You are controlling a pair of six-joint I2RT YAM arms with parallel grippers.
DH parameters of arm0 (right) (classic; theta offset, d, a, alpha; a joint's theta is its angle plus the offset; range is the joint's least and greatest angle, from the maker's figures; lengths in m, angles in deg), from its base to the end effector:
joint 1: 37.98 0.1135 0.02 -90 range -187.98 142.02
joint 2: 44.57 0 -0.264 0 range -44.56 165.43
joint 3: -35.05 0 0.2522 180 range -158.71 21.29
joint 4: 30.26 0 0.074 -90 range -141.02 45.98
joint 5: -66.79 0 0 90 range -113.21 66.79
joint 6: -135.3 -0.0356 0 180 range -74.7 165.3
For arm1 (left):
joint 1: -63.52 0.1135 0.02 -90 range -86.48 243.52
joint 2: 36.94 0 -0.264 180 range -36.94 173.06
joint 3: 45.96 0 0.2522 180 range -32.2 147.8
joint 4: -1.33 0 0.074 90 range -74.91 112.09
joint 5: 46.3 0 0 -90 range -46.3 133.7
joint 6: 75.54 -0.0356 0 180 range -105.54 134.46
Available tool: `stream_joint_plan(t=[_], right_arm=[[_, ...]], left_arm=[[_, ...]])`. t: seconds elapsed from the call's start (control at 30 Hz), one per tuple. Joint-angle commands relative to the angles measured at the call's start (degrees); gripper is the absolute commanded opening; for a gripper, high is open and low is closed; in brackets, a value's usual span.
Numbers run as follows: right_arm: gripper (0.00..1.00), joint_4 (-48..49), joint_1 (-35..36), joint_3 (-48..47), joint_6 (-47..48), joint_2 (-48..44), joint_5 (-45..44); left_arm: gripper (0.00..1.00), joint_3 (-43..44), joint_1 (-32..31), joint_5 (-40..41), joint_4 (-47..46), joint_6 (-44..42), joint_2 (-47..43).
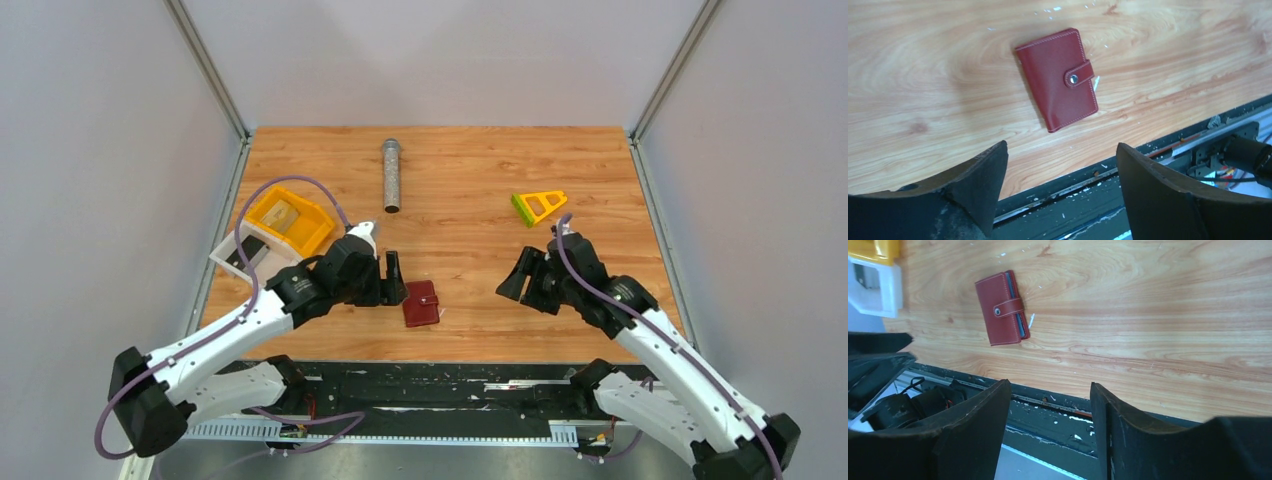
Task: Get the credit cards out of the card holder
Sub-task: Move the card holder to the center of the board.
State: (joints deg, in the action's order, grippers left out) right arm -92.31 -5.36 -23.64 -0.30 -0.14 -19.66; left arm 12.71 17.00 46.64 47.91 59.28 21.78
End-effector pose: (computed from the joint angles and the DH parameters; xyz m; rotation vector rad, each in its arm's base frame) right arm 0.1247 0.0824 0.2793 0.2553 2.5117 0.6753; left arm 0.1461 -0.1514 0.2593 0.0116 2.4969 -0.6654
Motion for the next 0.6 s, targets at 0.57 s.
stream_joint_plan(t=[0.57], right_arm=[[0.51,13.5,15.8,-17.7,-2.0,39.7,-10.4]], left_arm=[[0.89,-4.2,8.3,3.6,3.1,0.4,-9.6]])
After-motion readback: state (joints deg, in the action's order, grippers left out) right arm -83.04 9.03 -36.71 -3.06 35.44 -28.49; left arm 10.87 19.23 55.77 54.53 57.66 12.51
